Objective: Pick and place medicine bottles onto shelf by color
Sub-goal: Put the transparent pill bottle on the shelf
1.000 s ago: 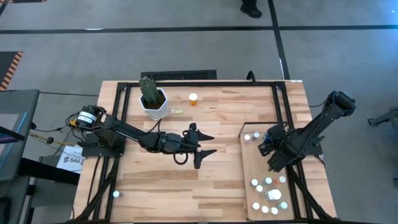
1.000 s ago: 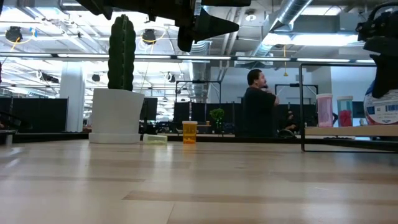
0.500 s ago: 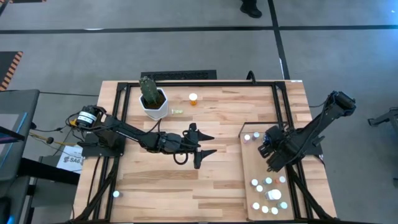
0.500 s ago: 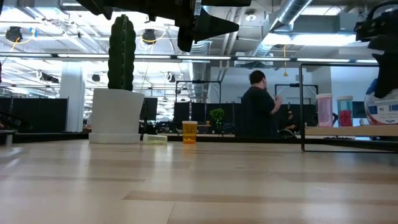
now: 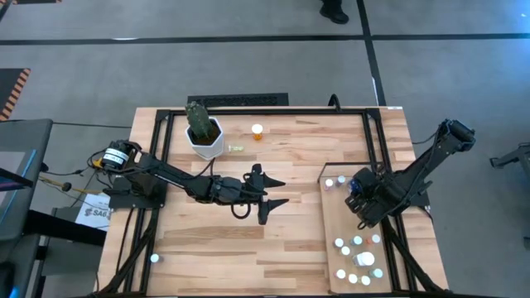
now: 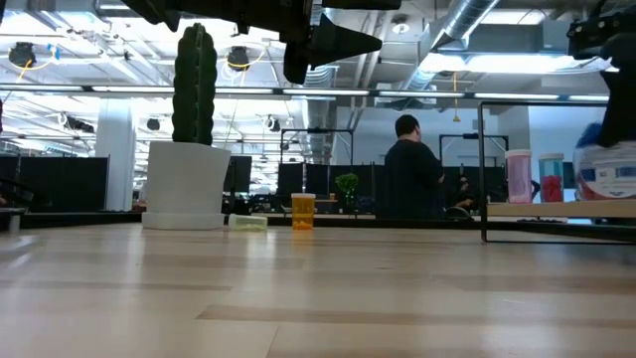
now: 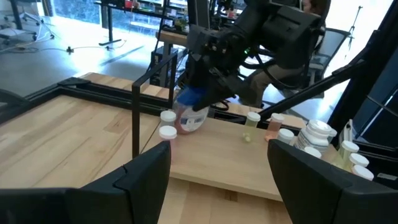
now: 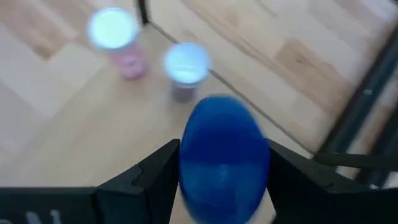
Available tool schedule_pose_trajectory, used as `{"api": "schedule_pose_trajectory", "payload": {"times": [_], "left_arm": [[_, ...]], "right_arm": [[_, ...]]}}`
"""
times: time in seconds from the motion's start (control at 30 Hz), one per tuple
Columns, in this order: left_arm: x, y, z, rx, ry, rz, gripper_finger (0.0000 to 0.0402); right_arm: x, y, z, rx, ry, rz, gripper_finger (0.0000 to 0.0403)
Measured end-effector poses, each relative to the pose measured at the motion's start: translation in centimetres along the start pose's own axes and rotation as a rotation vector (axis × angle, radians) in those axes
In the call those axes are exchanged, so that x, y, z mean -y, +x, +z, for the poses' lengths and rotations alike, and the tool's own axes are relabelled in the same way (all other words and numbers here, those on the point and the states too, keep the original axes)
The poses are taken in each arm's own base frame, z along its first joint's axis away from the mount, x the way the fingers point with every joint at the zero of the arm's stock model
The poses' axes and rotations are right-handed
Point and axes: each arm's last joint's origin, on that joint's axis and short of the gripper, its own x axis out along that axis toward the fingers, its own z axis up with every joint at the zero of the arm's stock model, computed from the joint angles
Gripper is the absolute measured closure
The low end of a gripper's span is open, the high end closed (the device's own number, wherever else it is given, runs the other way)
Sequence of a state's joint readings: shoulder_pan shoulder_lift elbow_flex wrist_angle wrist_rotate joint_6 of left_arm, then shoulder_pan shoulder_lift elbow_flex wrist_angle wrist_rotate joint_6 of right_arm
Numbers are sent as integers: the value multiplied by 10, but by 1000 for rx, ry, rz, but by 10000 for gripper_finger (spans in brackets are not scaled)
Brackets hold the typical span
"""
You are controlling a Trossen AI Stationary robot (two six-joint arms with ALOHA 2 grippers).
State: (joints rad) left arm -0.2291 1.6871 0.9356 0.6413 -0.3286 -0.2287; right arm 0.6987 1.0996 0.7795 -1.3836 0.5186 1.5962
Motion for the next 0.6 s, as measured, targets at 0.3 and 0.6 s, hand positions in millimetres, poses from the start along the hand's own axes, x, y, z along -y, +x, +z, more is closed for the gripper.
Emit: {"api": "schedule_pose_trajectory", "payload": {"times": [0.3,0.6], "left_arm": [[0,0,0,-1,0,0,147],[-1,0,0,-1,0,2,147]], "right_arm": [[-10,0,2,-3,5,90,168],[-2,4,7,-57,-68,-1,168]]}}
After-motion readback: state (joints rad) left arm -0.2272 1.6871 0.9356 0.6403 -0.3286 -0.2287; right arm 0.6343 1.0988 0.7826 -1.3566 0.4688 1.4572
